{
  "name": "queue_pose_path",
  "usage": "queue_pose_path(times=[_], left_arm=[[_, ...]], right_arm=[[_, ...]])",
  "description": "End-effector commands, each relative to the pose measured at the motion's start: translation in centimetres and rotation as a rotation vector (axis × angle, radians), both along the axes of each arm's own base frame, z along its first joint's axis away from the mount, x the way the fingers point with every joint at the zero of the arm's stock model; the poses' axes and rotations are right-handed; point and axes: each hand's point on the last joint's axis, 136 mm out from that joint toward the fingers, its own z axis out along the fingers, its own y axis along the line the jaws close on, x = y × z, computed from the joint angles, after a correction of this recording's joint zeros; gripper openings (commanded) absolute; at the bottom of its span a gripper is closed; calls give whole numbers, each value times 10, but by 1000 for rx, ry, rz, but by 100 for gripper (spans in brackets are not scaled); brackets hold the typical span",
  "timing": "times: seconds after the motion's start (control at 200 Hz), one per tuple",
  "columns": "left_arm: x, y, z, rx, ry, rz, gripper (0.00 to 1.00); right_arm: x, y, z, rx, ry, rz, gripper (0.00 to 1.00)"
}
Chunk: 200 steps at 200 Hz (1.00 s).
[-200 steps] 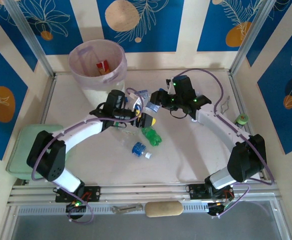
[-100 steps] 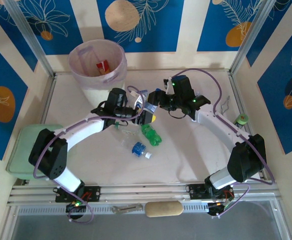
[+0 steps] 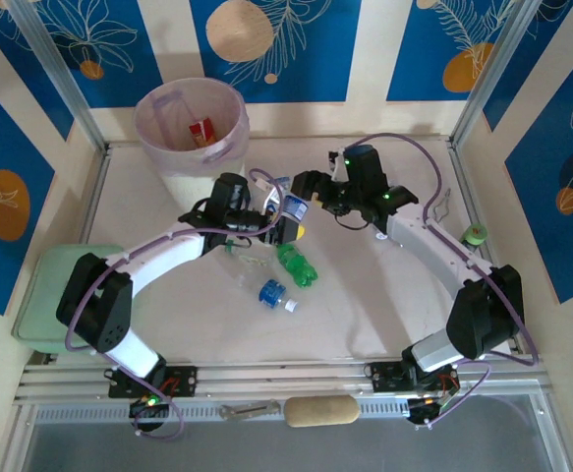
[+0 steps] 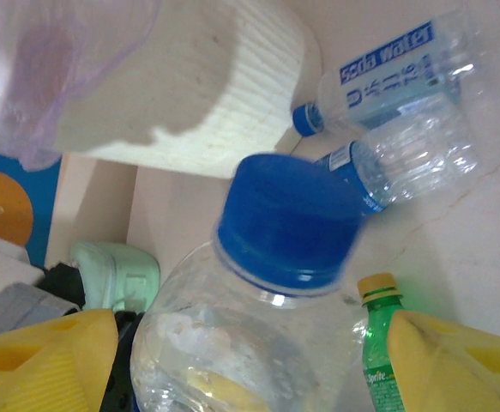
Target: Put the plastic bottles in the bin
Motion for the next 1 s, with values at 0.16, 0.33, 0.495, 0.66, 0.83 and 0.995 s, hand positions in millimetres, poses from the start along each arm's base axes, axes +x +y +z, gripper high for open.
queue_pose_path(times=[0.16,0.33,0.495,0.66,0.83,0.995], left_arm=[[30,26,37,74,-156,106,59],[69,56,87,134,-332,217,59],[118,102,148,202,-493,395,59],[161,159,195,275,-638,584,60],[205,209,196,326,-604,711,62],[236,236,157,418,-528,773,61]], right_arm=[[-1,-58,19,66,-45,-176,83],[-6,-76,16,73,-56,-240,83],[-10,-76,5,80,-29,-241,84],[-15,-74,-8,92,7,-243,84],[-18,-73,-15,95,24,-245,84],[-21,-73,-19,91,30,-244,84]])
